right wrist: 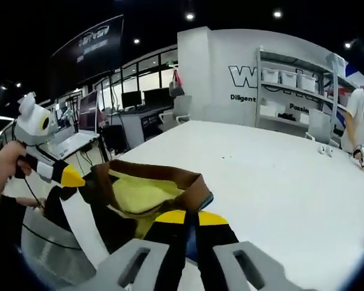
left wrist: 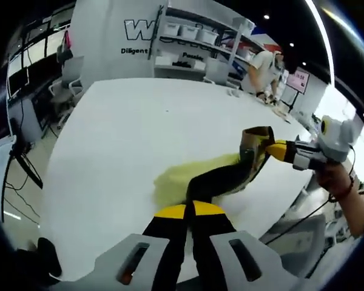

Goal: Fold the garment on the visible template until the final outline fits inside the template.

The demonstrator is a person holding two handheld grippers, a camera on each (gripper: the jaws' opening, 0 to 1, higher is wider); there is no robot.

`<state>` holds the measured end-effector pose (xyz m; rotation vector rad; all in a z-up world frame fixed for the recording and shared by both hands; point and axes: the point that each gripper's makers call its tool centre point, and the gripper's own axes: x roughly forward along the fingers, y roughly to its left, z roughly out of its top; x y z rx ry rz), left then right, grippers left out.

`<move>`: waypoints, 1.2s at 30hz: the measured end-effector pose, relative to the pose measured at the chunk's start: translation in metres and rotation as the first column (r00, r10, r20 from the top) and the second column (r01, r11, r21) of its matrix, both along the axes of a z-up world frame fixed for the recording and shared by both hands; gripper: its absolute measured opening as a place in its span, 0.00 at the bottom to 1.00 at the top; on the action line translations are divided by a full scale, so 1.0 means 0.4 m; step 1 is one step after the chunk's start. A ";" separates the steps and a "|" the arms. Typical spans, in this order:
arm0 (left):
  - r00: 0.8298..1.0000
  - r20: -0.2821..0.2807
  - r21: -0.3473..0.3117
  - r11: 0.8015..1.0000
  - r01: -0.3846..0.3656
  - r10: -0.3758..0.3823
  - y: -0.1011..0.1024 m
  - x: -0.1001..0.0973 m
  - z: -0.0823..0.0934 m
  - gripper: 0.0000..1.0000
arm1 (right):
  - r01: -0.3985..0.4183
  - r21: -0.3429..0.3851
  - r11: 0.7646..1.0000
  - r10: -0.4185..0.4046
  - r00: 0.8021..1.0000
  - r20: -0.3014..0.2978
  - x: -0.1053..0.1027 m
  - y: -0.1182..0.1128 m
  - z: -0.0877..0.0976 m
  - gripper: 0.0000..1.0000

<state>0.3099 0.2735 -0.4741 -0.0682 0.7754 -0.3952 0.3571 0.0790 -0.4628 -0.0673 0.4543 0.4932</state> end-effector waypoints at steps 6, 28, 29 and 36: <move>0.998 0.056 0.018 1.000 0.016 -0.017 -0.002 0.018 0.050 0.02 | -0.018 0.013 1.000 0.017 0.997 0.071 0.006 0.014 0.067 0.00; 0.989 0.145 0.096 0.995 -0.039 0.024 0.043 0.167 0.145 0.02 | -0.062 0.035 0.997 0.060 0.996 0.069 0.113 0.048 0.142 0.00; 0.989 0.145 0.096 0.995 -0.038 0.024 0.043 0.170 0.145 0.02 | -0.063 0.035 0.997 0.061 0.996 0.065 0.116 0.049 0.140 0.00; 0.990 0.129 0.151 0.986 -0.075 0.055 0.069 0.231 0.109 0.02 | -0.082 0.010 0.997 0.082 0.997 0.006 0.169 0.058 0.097 0.00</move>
